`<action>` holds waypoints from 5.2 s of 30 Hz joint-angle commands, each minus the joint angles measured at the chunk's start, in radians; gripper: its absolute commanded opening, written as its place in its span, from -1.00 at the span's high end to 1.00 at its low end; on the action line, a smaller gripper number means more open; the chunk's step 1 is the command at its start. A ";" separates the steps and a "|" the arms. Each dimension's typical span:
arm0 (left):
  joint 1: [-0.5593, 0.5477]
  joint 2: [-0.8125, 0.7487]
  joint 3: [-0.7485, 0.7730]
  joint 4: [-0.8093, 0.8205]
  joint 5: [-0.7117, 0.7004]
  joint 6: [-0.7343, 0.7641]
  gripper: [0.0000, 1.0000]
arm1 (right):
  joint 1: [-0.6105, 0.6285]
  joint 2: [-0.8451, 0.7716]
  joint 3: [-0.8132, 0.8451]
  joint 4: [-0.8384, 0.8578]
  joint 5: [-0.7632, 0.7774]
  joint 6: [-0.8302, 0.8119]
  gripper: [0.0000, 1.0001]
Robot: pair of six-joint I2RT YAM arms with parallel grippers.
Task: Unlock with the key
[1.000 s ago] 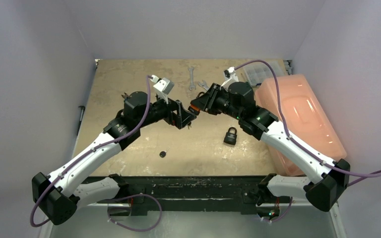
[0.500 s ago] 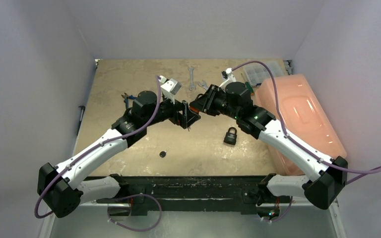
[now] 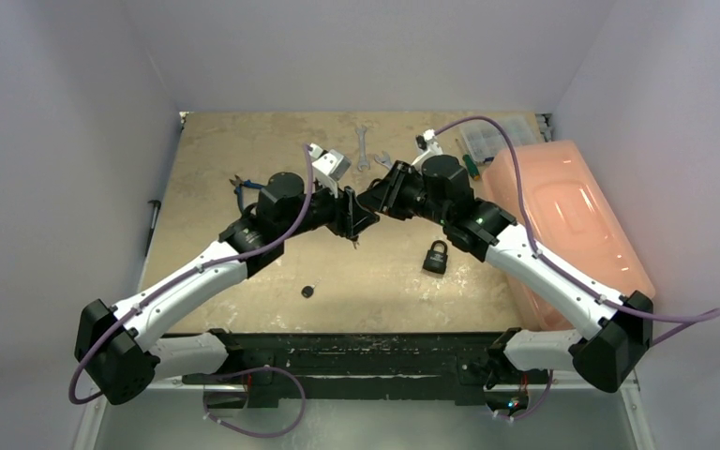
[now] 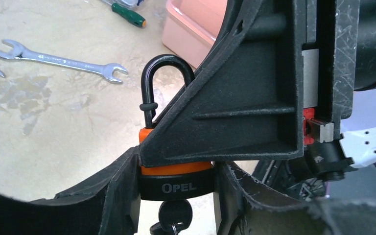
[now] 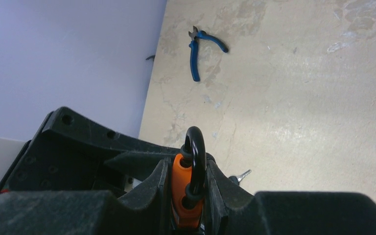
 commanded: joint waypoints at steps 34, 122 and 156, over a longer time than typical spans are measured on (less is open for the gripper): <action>-0.001 -0.126 -0.042 -0.001 -0.027 0.073 1.00 | 0.013 -0.088 0.098 -0.075 0.057 -0.130 -0.41; -0.001 -0.203 0.062 -0.018 0.428 -0.028 1.00 | 0.011 -0.123 -0.071 0.259 -0.445 -0.321 1.00; -0.004 -0.209 -0.031 -0.026 0.218 0.033 1.00 | 0.001 -0.121 0.267 -0.403 -0.259 -0.317 -0.37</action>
